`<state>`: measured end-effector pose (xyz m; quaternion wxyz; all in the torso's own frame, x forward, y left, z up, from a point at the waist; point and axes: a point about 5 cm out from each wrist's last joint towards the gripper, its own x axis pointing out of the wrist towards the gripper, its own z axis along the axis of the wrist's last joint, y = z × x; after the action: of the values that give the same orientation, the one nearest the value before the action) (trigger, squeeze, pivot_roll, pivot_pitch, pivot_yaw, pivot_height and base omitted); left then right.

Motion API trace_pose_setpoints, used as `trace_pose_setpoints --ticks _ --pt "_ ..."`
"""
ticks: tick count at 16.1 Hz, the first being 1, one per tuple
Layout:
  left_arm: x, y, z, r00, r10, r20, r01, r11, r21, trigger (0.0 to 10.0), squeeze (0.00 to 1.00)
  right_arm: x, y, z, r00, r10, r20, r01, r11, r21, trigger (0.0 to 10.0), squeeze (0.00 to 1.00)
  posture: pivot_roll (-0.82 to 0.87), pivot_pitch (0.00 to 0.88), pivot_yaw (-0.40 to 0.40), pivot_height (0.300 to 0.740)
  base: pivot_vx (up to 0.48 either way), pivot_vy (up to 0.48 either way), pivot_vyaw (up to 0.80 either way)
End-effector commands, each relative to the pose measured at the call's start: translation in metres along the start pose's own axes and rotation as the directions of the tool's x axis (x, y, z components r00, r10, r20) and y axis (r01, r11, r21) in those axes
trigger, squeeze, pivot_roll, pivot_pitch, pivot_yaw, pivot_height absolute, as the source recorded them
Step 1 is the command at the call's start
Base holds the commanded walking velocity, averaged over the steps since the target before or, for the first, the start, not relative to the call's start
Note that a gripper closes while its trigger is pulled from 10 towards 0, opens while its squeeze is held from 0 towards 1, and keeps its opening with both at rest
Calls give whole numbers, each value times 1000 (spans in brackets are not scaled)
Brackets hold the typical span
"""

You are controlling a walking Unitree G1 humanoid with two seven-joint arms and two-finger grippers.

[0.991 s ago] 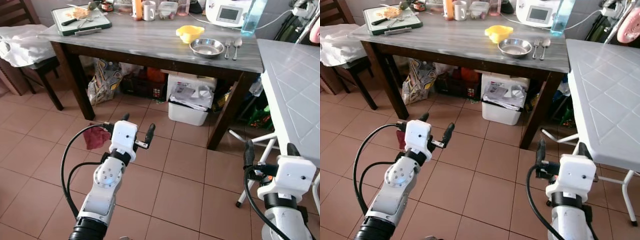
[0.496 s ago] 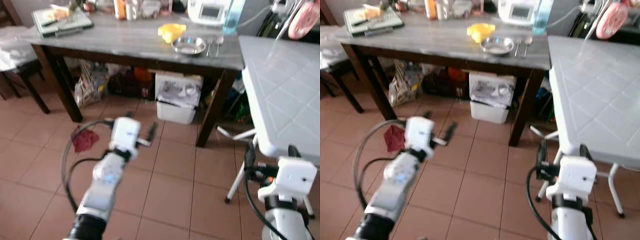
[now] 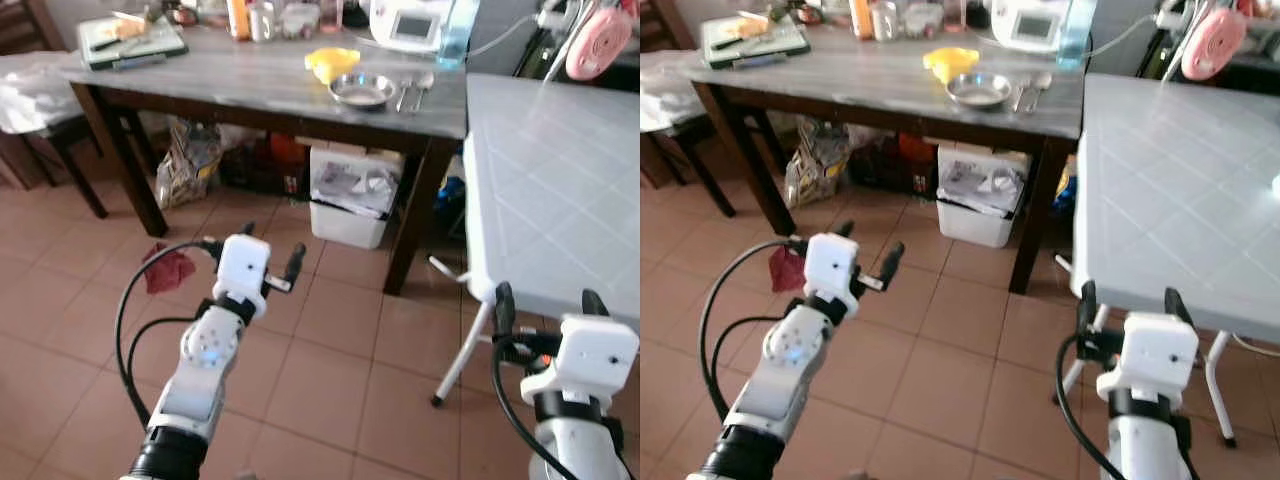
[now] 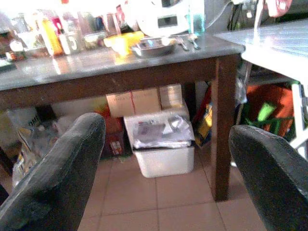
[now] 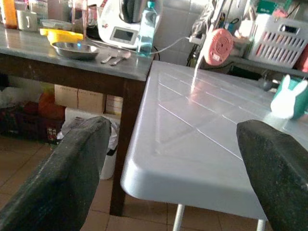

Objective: Setting the table

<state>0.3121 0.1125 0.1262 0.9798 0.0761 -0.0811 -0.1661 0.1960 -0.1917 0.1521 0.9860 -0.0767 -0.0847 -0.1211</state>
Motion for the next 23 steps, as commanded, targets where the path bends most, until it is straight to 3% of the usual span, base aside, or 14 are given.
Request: trace_pose_setpoints --ticks 1,23 --pt "3 -9 5 999 -38 17 38 999 6 10000 0 -3 -5 3 1000 -13 6 13 1000 -16 10000 0 7 132 -12 714 0 -322 0" --pt "7 -19 12 996 -80 34 80 997 -19 10000 0 -5 -7 6 999 -35 19 36 998 -43 10000 0 -9 142 3 714 0 -348 0"
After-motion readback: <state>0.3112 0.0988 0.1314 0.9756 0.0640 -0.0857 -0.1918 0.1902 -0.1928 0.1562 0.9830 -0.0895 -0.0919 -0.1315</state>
